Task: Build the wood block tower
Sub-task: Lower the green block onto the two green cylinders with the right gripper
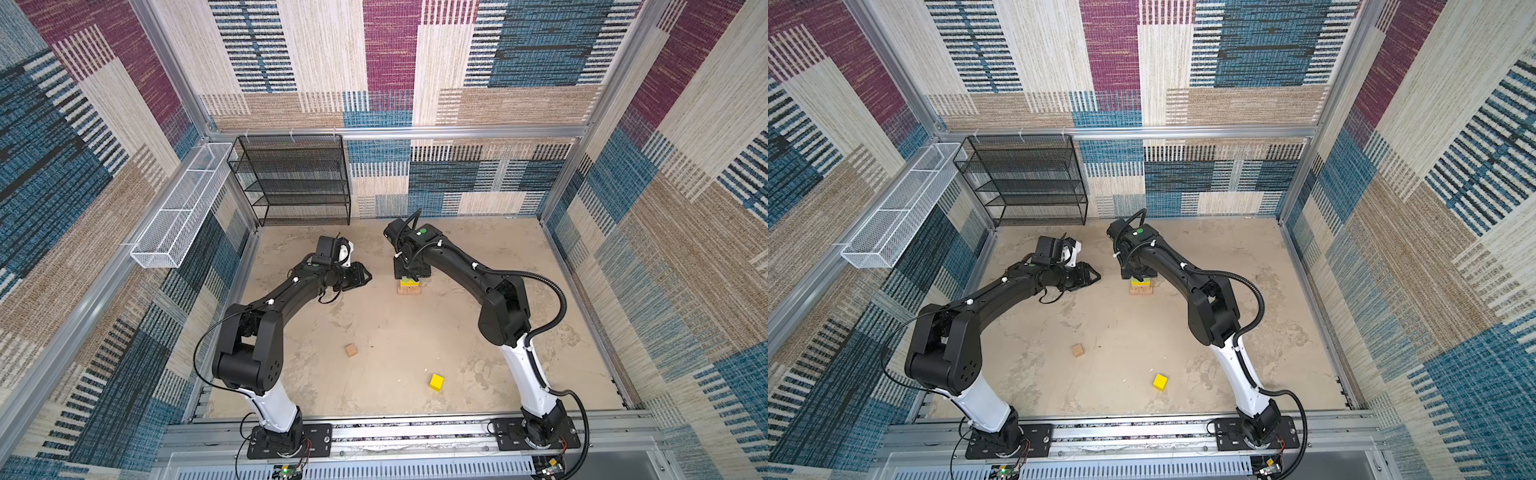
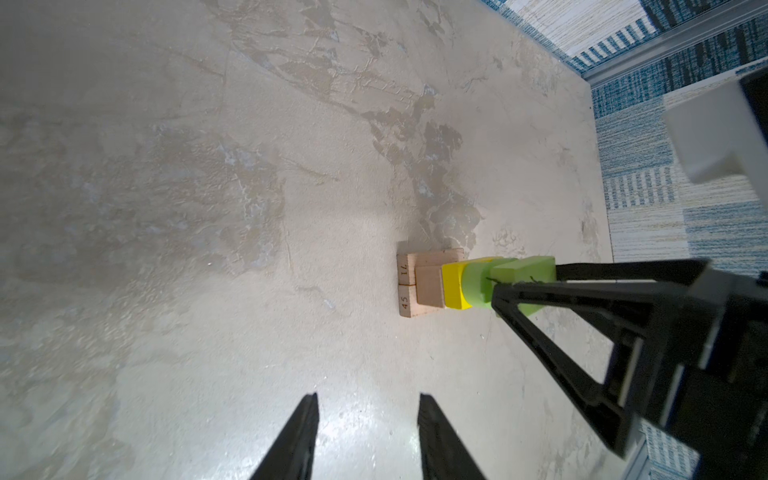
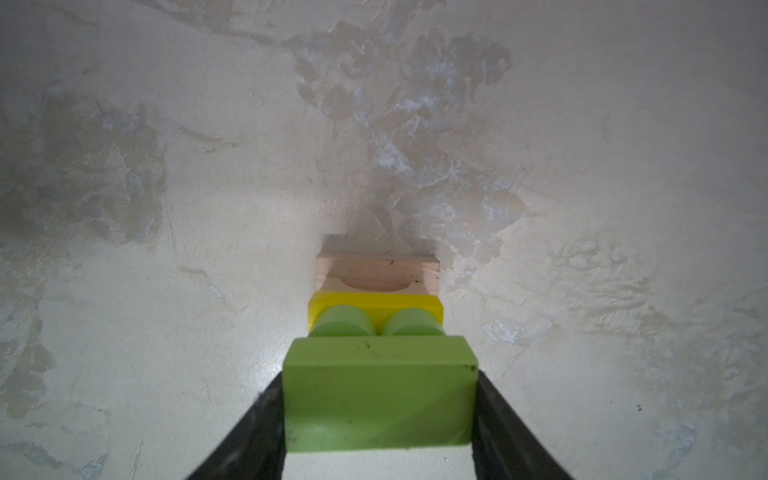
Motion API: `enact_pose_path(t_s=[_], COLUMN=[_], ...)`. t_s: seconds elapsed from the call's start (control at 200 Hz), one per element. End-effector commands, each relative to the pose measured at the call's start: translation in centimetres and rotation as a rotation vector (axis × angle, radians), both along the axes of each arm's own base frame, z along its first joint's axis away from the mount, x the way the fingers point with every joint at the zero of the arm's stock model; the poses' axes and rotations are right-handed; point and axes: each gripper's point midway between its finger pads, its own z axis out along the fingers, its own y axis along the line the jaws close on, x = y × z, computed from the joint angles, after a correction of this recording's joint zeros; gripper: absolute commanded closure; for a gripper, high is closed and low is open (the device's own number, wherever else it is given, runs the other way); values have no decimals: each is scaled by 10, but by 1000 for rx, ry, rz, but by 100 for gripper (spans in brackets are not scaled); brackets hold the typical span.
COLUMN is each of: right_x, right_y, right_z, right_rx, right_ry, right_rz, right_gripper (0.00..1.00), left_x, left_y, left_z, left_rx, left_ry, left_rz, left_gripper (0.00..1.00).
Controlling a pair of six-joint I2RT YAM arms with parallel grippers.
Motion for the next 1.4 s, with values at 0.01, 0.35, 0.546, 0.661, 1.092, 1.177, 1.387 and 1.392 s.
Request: enact_pose_path(t_s=[0.01, 0.35, 0.546, 0.661, 1.092, 1.177, 1.387, 1.392], right_x=[3, 3, 4, 5, 5, 6, 5, 5], right_y=[3, 1, -3, -3, -3, -3, -3, -3], right_z=[0, 2, 1, 4, 4, 4, 1, 1], right_rx=[4, -12, -32, -31, -30, -31, -35, -34], right_ry=[-10, -16, -22, -30, -30, -31, -27, -27], right_rz=[0, -1, -13, -15, -18, -18, -18, -17], right_gripper=[38, 36, 34, 33, 29, 29, 30, 30], left_x=[1, 1, 0, 1, 0, 0, 1, 1], left_y=[-1, 0, 2, 2, 2, 2, 2, 2], left_z=[3, 4, 4, 5, 4, 3, 4, 4], left_rx=[-14, -17, -16, -17, -20, -21, -22, -22], left_ry=[-11, -12, -10, -14, -11, -9, -10, -10], left_rz=[-6, -3, -2, -1, 1, 0, 1, 0], left_gripper=[56, 56, 56, 56, 56, 56, 56, 56])
